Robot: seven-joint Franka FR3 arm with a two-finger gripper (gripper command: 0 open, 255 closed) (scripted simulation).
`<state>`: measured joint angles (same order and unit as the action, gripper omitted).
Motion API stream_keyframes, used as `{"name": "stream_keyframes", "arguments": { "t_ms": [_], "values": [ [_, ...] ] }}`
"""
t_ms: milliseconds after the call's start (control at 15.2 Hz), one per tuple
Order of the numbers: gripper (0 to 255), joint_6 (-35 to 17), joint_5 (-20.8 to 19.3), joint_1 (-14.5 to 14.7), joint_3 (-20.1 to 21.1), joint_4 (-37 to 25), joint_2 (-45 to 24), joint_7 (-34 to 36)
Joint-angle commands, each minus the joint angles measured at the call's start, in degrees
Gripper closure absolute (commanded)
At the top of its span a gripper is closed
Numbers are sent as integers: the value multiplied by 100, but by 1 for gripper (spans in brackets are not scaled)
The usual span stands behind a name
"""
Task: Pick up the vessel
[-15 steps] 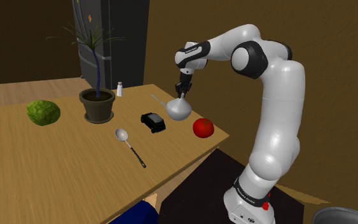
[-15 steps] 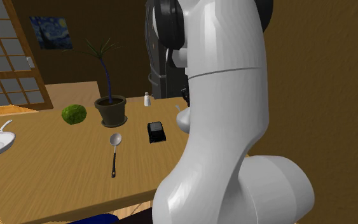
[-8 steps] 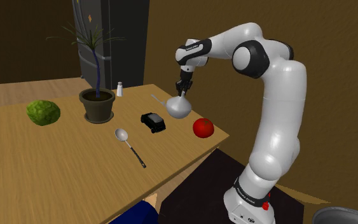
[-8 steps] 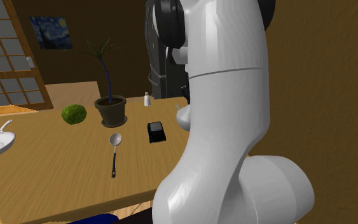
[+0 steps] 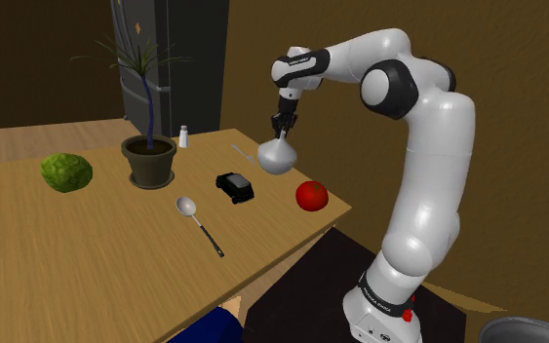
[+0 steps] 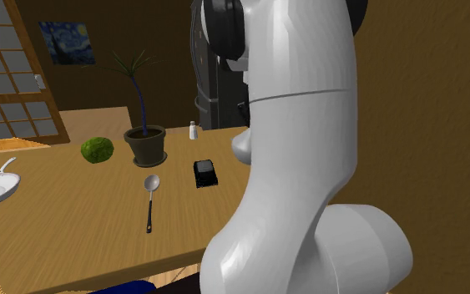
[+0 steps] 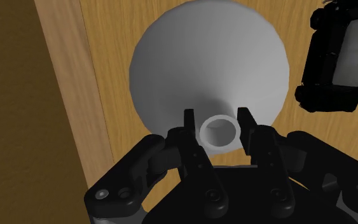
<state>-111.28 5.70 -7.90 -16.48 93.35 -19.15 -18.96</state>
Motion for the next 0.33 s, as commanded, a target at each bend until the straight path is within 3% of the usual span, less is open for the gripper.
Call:
{"name": "stream_keyframes", "arguments": {
  "t_ms": [0, 264],
  "values": [
    [255, 124, -16, 3, -6, -82, 49, 11],
    [255, 277, -28, 2, -11, -206, 79, 20]
  ]
}}
